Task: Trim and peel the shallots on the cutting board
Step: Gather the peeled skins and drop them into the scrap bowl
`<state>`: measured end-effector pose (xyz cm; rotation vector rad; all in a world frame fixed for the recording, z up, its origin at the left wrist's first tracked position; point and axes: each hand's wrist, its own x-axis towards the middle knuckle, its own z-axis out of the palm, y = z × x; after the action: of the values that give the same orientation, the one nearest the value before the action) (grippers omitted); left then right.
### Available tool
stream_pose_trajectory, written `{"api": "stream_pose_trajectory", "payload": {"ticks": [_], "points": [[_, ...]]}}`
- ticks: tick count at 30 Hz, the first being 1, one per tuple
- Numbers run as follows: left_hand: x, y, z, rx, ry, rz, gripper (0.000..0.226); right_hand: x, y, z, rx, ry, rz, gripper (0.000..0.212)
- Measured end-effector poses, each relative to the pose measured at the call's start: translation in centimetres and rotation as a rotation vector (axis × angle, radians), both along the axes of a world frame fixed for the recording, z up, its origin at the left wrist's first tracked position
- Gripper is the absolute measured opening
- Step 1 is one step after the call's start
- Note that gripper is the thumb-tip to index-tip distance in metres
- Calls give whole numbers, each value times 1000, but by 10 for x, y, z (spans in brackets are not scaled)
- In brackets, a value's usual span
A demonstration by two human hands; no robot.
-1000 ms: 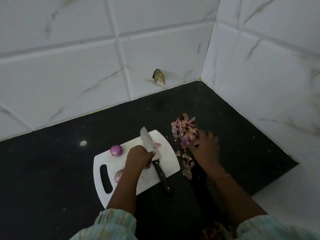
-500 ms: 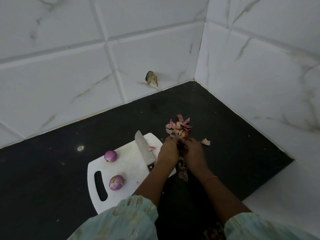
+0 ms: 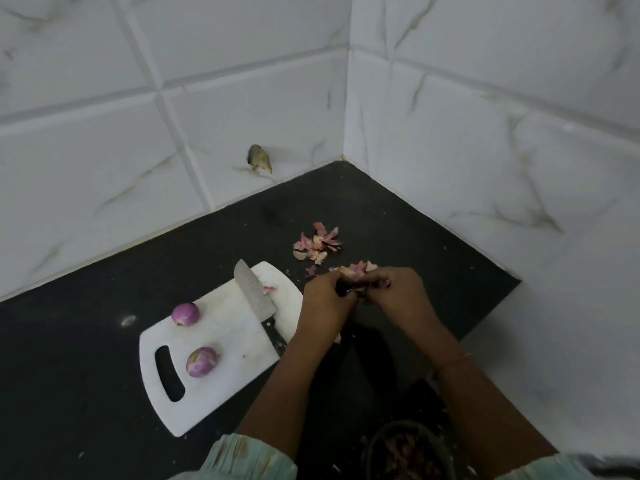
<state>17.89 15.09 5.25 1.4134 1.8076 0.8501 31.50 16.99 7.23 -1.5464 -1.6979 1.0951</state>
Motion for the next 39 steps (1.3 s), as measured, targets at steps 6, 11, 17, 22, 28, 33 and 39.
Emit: {"api": "stream_pose_trajectory", "payload": {"ticks": [6,11,17,22,28,33,39], "points": [[71,-37,-2,-9,21,-255,20,85,-56,1,-92,-34,-121,28],[139,-78,-67,-101,-10,-464,23,153,-121,-59,-207,-21,-296,20],[200,-109,-191,-350,53,-649,26,207,-178,-197,-354,72,-429,23],[206,-116,-277,-465,100,-579,32,217,-191,-308,-451,12,-529,20],[206,-116,-345,-561,195,-552,36,218,-204,-372,-616,0,-542,31],[209,-110,-374,-614,260,-533,40,210,-206,-394,-651,134,-698,34],[208,-111,-395,-697,297,-547,46,205,-204,-407,-689,195,-753,31]]}}
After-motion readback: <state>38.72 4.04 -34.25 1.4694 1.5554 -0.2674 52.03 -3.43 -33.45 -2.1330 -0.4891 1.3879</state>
